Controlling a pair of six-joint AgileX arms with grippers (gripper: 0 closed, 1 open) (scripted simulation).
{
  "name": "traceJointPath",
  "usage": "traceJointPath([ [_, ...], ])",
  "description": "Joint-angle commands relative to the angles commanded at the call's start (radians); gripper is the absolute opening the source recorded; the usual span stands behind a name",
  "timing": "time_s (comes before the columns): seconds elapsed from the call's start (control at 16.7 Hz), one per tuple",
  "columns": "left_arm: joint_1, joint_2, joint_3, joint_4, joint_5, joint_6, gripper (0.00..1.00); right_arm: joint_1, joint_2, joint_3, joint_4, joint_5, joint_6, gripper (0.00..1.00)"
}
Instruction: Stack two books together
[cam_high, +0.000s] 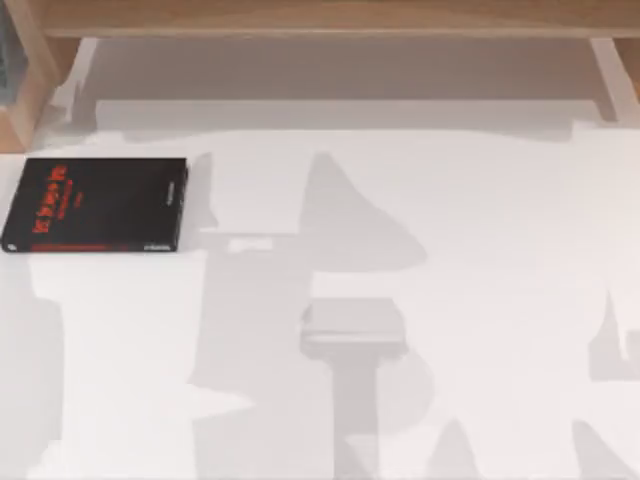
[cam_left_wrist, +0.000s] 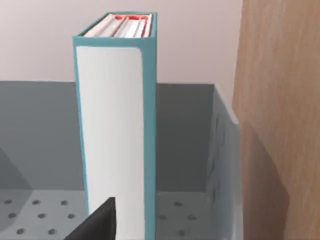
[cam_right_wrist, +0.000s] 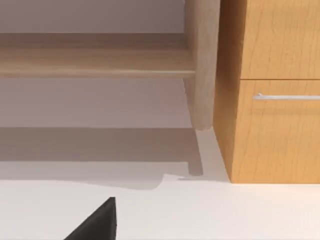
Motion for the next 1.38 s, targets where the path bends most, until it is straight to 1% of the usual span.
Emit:
traceJointPath([
  [0.24, 0.039, 0.241, 0.161, 0.073, 0.041, -0.001, 1.0, 0.0, 0.0, 0.0, 0.0, 0.0, 0.0, 1.0],
  [0.48, 0.06, 0.372, 0.252, 0.115, 0.063, -0.001, 1.0, 0.0, 0.0, 0.0, 0.0, 0.0, 0.0, 1.0],
  [0.96, 0.059, 0.39, 0.265, 0.118, 0.065, -0.002, 1.0, 0.0, 0.0, 0.0, 0.0, 0.0, 0.0, 1.0],
  [1.38, 0.051, 0.478, 0.402, 0.072, 0.053, -0.003, 1.0, 0.0, 0.0, 0.0, 0.0, 0.0, 0.0, 1.0],
])
